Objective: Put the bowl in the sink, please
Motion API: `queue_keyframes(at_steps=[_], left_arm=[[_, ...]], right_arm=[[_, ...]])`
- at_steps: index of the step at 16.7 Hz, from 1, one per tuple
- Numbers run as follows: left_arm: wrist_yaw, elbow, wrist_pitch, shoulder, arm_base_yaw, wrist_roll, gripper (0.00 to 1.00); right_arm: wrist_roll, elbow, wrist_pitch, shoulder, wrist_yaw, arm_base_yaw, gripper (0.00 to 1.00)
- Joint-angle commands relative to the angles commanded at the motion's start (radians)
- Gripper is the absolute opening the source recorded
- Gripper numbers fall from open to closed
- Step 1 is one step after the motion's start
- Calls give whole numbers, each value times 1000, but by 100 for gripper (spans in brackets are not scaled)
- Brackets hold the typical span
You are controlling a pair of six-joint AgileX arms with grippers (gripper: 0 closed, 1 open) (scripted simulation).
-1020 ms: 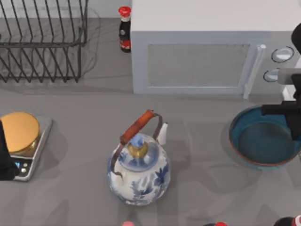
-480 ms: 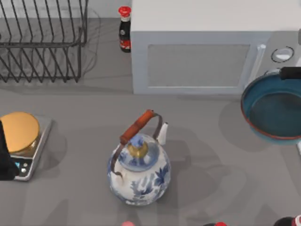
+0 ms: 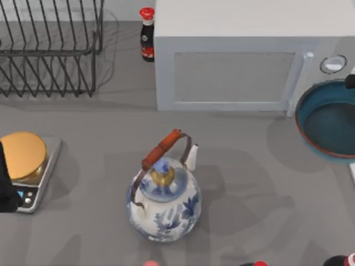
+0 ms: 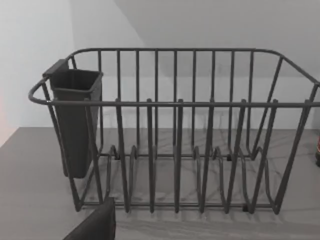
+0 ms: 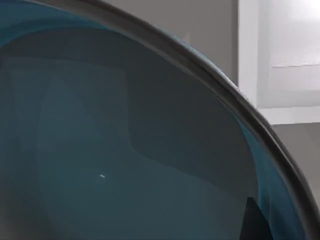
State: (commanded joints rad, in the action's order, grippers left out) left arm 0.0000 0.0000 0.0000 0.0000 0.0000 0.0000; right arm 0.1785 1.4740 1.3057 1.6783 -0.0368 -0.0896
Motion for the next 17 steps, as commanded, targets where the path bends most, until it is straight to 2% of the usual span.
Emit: queue_keyframes(at_steps=[3,6,12,17], left_arm=[[0,0,0,0,0,0,100],[0,0,0,0,0,0,100],[0,0,0,0,0,0,100],[0,0,0,0,0,0,100]], right_arm=[[-11,-110,-166,-58,-60,129,0],[-24,-252,-418,-118,-135,272,0],[-64,-561,-1136,-178,-288,505,0],[-110,-757,-1728,-180,-389,604,0]])
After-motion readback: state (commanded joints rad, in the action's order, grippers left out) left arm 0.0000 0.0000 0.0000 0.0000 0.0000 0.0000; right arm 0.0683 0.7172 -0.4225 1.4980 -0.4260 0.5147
